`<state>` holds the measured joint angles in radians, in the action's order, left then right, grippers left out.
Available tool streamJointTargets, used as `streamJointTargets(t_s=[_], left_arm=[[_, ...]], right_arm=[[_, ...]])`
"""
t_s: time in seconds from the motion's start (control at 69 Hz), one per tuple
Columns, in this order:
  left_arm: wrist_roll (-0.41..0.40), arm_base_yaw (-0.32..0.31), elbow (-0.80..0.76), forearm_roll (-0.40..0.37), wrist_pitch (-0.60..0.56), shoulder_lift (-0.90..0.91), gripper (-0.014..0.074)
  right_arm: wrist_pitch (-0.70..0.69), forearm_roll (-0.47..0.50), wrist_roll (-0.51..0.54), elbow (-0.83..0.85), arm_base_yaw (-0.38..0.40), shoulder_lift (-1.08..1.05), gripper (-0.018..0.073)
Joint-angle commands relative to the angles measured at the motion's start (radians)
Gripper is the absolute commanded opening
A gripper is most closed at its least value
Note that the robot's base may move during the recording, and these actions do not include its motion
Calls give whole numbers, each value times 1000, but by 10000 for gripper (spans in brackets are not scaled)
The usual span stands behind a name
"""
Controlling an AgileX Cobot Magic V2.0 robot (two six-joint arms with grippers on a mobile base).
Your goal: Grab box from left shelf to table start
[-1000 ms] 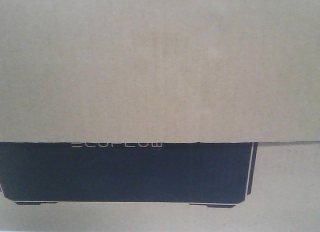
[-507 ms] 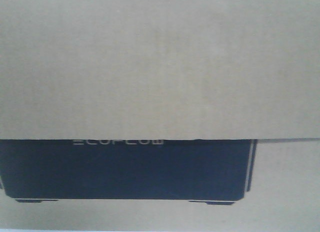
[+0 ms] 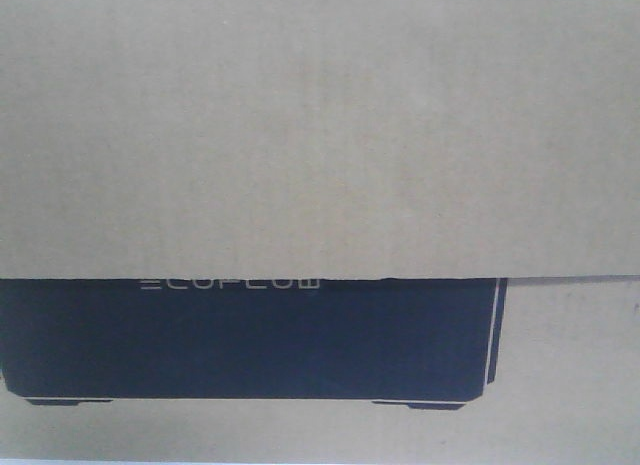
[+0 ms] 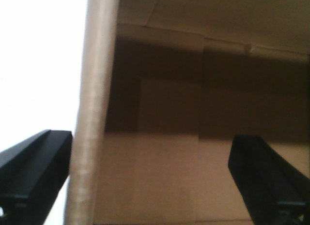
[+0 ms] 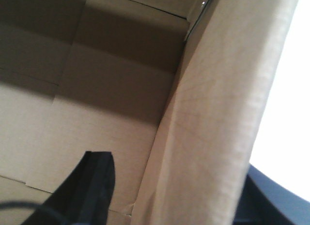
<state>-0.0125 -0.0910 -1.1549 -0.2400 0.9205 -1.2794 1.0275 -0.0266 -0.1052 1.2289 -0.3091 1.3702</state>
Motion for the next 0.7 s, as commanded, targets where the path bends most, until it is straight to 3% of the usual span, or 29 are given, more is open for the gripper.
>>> streamJointTargets(t_s=[0.0, 0.13, 0.348, 0.507, 0.594, 0.681], left_arm=[[-9, -6, -75, -6, -12, 24, 547], [-9, -6, -126, 6, 20, 24, 547], [-9, -6, -210, 91, 97, 24, 547], [-9, -6, -264, 98, 142, 43, 542], [-9, -6, -286, 98, 151, 77, 496], [-9, -6, -286, 98, 152, 131, 426]], right_arm=[[-44, -15, -7, 46, -4, -45, 489], [-34, -44, -20, 79, -3, -65, 488], [8, -120, -35, 162, -3, -110, 488], [11, -124, -35, 207, -2, -164, 487], [9, -124, -35, 214, -2, -206, 479], [6, -124, -35, 214, -2, -253, 411]])
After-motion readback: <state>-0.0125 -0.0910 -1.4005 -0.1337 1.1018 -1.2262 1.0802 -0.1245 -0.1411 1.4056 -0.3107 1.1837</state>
